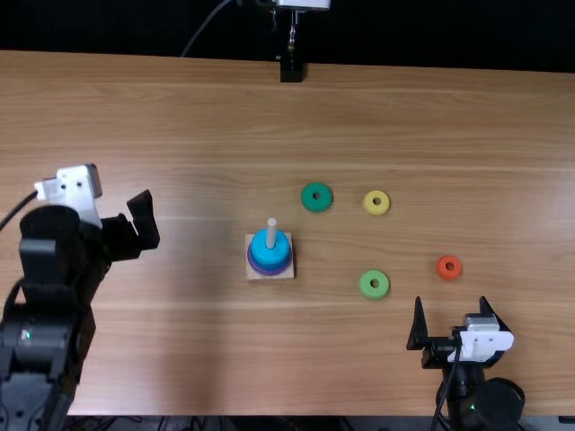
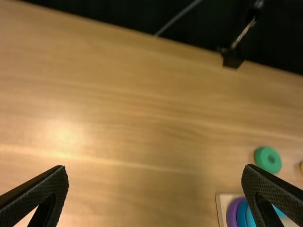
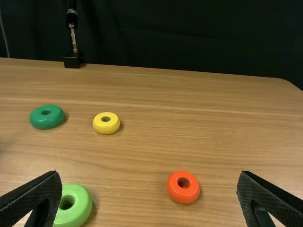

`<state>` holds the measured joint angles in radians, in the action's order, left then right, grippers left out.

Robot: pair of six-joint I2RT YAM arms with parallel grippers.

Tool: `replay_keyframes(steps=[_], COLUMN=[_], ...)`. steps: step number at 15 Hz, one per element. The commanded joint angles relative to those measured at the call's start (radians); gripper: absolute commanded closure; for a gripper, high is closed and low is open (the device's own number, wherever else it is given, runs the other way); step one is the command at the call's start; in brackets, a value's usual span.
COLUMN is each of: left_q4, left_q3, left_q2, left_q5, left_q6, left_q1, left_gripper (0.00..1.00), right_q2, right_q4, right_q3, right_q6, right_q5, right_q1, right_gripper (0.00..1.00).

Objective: Build the Hanoi tower: stack the rings onto the peg from bottom to top in this color order: purple, dark blue, light blue, dark green, light green, yellow, orange.

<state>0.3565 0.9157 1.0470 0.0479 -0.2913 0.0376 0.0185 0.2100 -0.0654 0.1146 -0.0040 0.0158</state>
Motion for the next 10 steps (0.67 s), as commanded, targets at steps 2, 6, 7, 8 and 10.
replay_keyframes(steps=[2,6,7,8,10], left_q4=[-0.172,-0.388,-0.406,-0.408,-0.404], left_q3=[-0.202,-0.548,-0.618,-0.681,-0.784], left_q2=[-0.154,-0.486,-0.555,-0.624,-0.766], left_q5=[-0.002,-0.002,-0.002,-0.002,-0.004], left_q6=[0.019,0.227,0.251,0.247,0.247], left_q1=[-0.008,-0.007,-0.007,-0.005,-0.002], left_gripper=[0.0,0.0,0.0,0.0,0.0], right_q2=[-0.019,-0.019,-0.019,-0.019,-0.019], right_q4=[0.065,0.065,0.065,0.065,0.065], right_q3=[0.05,0.05,0.05,0.05,0.05], right_q6=[0.003,0.003,0.003,0.003,0.003], right_q5=[0.01,0.01,0.01,0.01,0.01], right_q1=[0.004,0.004,0.004,0.004,0.004], right_gripper=[0.0,0.0,0.0,0.0,0.0])
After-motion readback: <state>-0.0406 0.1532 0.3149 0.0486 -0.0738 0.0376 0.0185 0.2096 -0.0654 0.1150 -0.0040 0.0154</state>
